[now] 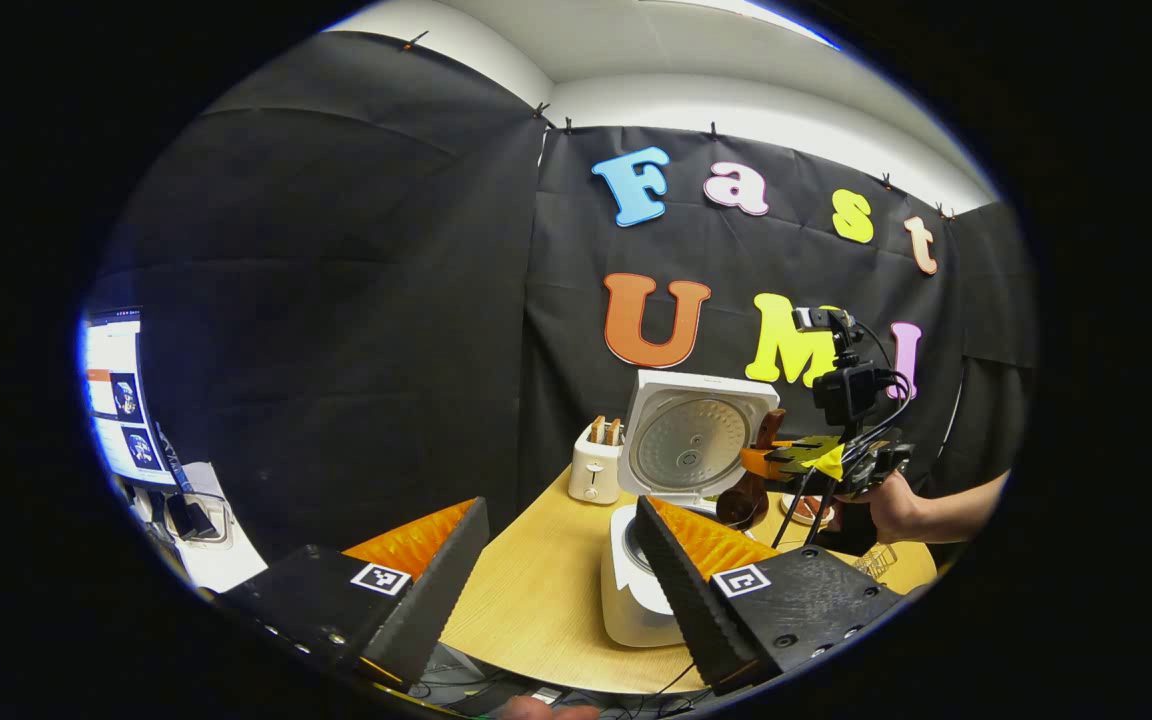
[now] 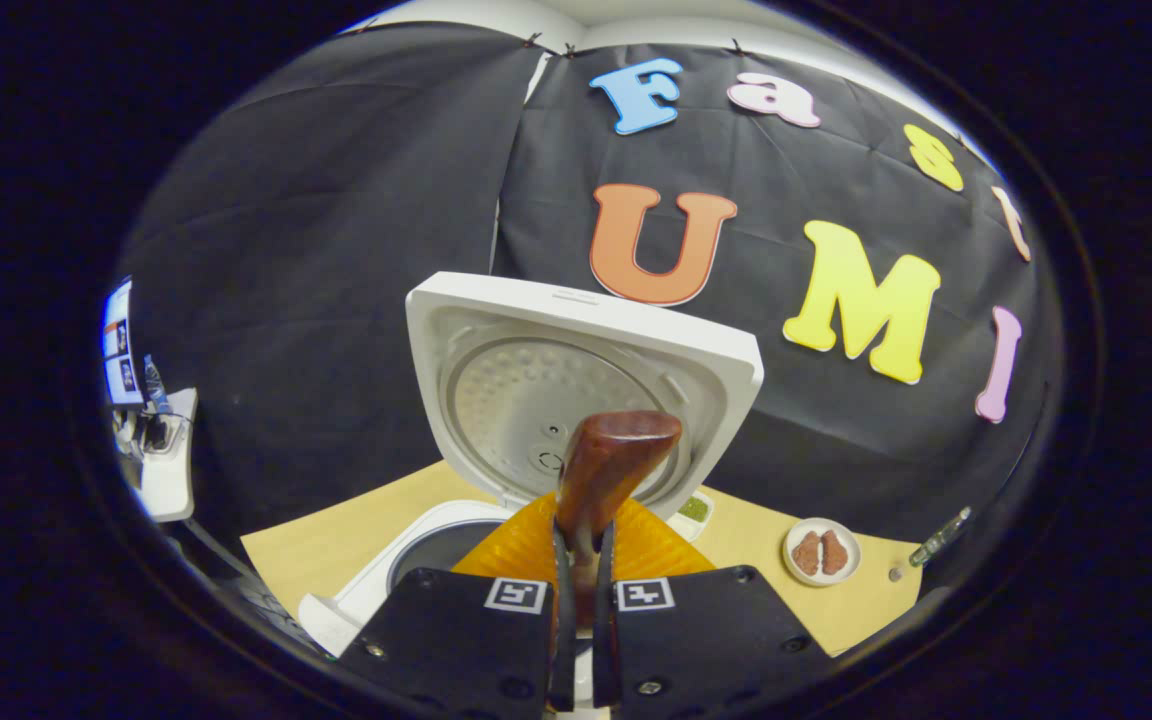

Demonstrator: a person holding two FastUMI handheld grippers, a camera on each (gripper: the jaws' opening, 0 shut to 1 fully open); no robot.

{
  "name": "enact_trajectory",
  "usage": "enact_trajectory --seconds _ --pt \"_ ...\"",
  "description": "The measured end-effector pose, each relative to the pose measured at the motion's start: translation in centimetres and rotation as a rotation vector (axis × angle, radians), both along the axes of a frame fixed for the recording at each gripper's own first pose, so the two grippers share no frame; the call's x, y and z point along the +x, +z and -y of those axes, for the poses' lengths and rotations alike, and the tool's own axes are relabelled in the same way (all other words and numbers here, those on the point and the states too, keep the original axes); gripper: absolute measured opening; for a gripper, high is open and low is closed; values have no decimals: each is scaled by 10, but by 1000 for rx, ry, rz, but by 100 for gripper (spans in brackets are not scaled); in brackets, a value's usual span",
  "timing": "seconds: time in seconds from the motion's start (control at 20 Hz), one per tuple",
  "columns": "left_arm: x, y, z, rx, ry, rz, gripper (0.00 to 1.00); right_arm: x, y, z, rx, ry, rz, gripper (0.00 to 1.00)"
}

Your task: Close the left gripper, press the button to open the rice cooker; take a wooden spoon from the chopstick holder with the right hand, scoop a spoonful of rice and pour it into the rice cooker, then put the wooden spoon back into the chopstick holder.

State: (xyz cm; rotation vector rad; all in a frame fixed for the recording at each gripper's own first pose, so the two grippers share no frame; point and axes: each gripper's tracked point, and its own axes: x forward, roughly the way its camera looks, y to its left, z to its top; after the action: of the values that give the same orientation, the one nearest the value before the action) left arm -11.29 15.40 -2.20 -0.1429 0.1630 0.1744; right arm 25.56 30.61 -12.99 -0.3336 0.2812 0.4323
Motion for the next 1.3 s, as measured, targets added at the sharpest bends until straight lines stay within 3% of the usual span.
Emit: enact_trajectory --seconds 0.25,0.45,0.95,1.1,1.3 --pt "-2 1 1 0 -1 8 94 -9 5 -5 -66 43 55 12" --pt "-4 0 0 -8 -3 11 94 -18 13 -5 -28 51 55 12" --pt "-8 16 2 -38 -21 51 94 -36 57 26 281 -3 -58 12" --pt "-7 22 14 -52 -41 62 94 -41 81 52 402 -28 -83 12" --pt "15 27 55 -38 -119 57 94 -45 112 107 451 -80 -29 12"
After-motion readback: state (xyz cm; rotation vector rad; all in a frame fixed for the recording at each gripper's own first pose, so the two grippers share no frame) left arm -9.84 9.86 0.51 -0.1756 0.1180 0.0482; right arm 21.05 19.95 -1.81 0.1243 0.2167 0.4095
